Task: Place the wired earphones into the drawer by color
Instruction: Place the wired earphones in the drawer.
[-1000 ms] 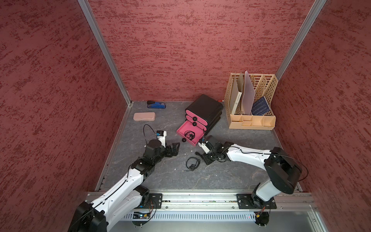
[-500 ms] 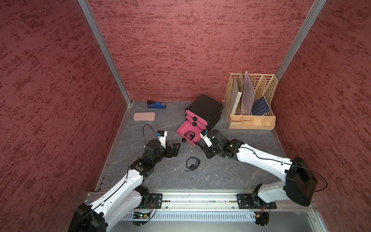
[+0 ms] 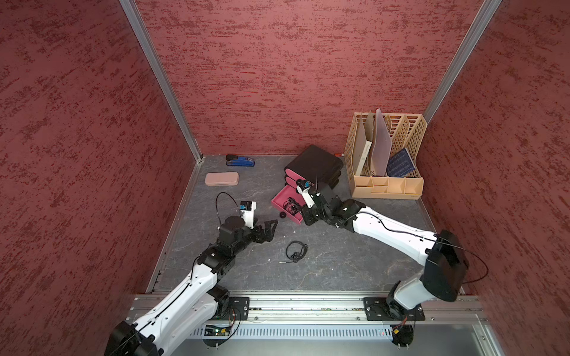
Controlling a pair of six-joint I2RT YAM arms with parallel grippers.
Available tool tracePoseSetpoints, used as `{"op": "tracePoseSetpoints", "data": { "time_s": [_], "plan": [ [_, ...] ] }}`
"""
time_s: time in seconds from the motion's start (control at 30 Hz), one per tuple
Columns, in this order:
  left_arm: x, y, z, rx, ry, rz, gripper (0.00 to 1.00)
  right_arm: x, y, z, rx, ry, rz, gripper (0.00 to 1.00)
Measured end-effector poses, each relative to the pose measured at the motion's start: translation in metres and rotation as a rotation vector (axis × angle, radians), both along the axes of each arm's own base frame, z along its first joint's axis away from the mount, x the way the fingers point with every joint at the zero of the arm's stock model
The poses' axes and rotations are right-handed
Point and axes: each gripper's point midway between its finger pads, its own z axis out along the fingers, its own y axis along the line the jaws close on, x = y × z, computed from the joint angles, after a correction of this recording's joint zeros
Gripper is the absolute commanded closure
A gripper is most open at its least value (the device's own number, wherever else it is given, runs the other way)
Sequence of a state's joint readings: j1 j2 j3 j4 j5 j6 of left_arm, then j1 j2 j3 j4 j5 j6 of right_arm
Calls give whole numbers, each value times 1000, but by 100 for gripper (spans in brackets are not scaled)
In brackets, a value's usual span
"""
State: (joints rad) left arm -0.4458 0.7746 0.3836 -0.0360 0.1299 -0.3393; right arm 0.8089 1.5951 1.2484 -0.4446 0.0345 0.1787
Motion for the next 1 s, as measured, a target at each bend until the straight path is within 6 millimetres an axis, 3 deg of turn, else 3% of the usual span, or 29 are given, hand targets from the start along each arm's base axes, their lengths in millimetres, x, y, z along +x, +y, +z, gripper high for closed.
{"op": "tracePoseSetpoints", "data": {
  "time_s": [0.4, 1.0],
  "plan": [
    [-1, 1, 0, -2, -4, 3, 0, 42, 14, -18, -85, -35, -86, 96],
    [-2, 2, 5, -10, -20, 4, 0, 72, 21, -59, -204, -34, -145, 95]
  ]
}}
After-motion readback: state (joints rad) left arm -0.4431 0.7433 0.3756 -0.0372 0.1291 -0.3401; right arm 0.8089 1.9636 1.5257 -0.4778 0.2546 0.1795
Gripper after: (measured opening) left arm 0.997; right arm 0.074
